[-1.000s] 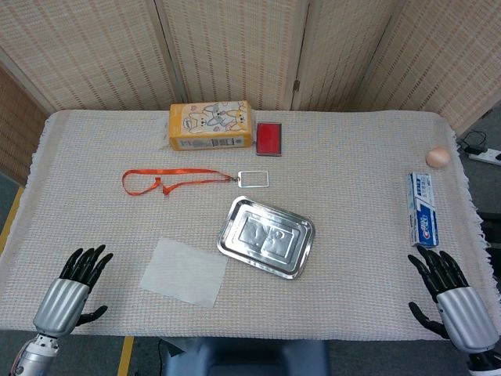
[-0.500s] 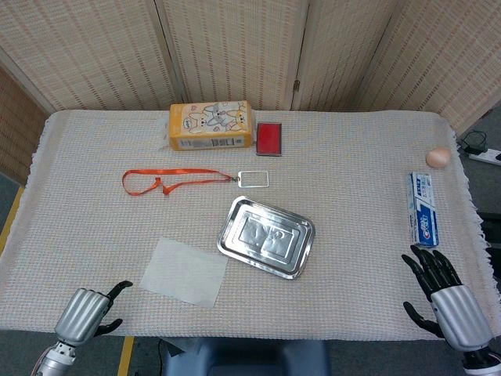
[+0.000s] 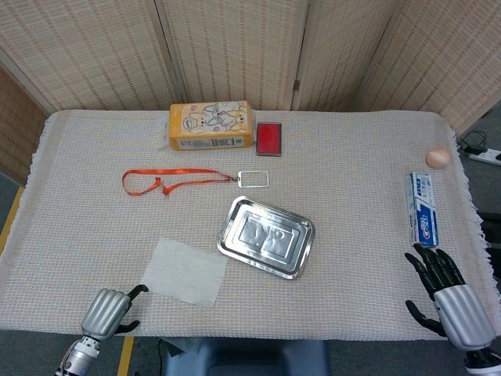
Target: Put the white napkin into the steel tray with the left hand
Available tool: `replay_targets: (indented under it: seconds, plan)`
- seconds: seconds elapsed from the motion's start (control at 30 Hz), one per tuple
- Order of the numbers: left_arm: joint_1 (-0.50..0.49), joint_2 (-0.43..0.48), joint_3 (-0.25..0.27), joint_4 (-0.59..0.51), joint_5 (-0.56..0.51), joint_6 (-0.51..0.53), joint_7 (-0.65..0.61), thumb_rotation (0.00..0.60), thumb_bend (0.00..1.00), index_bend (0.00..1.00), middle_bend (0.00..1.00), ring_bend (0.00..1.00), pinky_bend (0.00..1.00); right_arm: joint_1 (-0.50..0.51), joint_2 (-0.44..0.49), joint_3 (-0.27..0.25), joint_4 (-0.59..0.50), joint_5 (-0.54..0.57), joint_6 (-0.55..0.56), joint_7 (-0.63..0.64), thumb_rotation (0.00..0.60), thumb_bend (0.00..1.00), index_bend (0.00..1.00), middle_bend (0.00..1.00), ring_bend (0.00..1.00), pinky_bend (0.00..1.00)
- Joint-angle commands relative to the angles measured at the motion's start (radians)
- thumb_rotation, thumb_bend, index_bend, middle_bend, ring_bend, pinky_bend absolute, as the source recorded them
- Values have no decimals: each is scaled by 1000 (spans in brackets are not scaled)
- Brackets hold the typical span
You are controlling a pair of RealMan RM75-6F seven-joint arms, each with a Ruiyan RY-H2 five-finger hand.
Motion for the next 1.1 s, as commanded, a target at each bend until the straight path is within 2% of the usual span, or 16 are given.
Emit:
replay_targets:
  seconds: [0.03,0.23,0.57,1.1]
  plan:
    - [-10,-47,-11,55,-14,-17,26,600,135,369,1000,1000,1000,0,0,0,0,0,-1,1,600,376,0,0,0,0]
    - [-18,-98,-29,125,-2,19,34,600,229,374,1000,1000,1000,2,2,1,2,4,-2,3,600,376,0,0,0,0]
    - [-50,-160,-39,198,-6,-2,29,600,230,381,1000,1000,1000,4,1,3,2,10,-8,-1,600,376,0,0,0,0]
    - [-101,-202,-59,219,-38,-46,27,600,230,387,1000,1000,1000,1,11,10,4,21,7,20,600,376,0,0,0,0]
